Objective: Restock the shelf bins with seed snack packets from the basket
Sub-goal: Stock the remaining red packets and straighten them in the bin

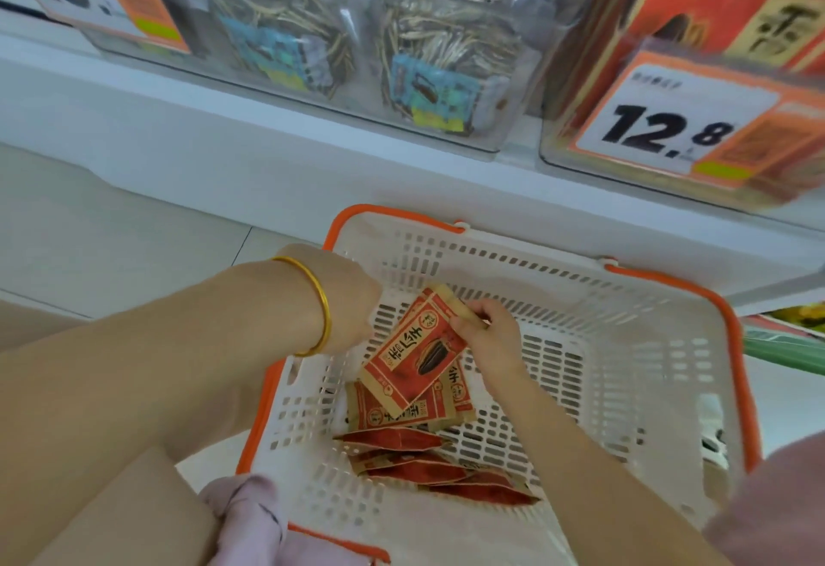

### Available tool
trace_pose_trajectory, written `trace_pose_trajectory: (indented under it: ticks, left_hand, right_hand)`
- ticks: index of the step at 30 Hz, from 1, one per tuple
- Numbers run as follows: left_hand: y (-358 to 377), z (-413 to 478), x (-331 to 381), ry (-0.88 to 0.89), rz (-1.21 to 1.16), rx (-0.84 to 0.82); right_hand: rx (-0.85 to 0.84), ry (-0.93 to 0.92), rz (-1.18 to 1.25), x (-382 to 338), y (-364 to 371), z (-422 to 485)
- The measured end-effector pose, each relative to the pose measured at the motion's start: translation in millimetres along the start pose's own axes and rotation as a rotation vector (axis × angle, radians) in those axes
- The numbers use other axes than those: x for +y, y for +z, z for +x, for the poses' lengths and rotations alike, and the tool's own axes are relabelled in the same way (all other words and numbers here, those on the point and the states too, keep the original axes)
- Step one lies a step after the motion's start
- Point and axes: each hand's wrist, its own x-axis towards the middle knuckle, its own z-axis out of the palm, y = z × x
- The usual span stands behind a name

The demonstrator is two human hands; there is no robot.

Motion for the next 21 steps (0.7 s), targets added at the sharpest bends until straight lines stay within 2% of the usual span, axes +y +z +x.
trace_pose_trajectory:
  ticks: [3, 9, 12, 16, 21]
  left_hand:
    - [-10.5, 1.3, 12.1, 0.073, -0.055, 0.040]
    - [-24.9, 3.6, 42.6, 0.265, -0.545, -0.043]
    - [-25.2, 8.2, 59.1, 0.311, -0.752, 0.005]
    - [-31.7, 10.4, 72.5, 0.326, -0.954, 0.184]
    - [-40.5, 9.4, 70.0, 0.305, -0.998, 0.401]
  right_hand:
    - [0.050, -0.049, 0.172, -11.6, -40.9, -24.5]
    - [0.021, -0.091, 0.657, -25.8, -107.3, -70.6]
    - [0.015, -0.056, 0.873, -21.4, -124.9, -84.5]
    - [0.063, -0.032, 0.966, -18.5, -137.1, -90.3]
    - [0.018, 0.004, 0.903, -17.5, -144.3, -89.9]
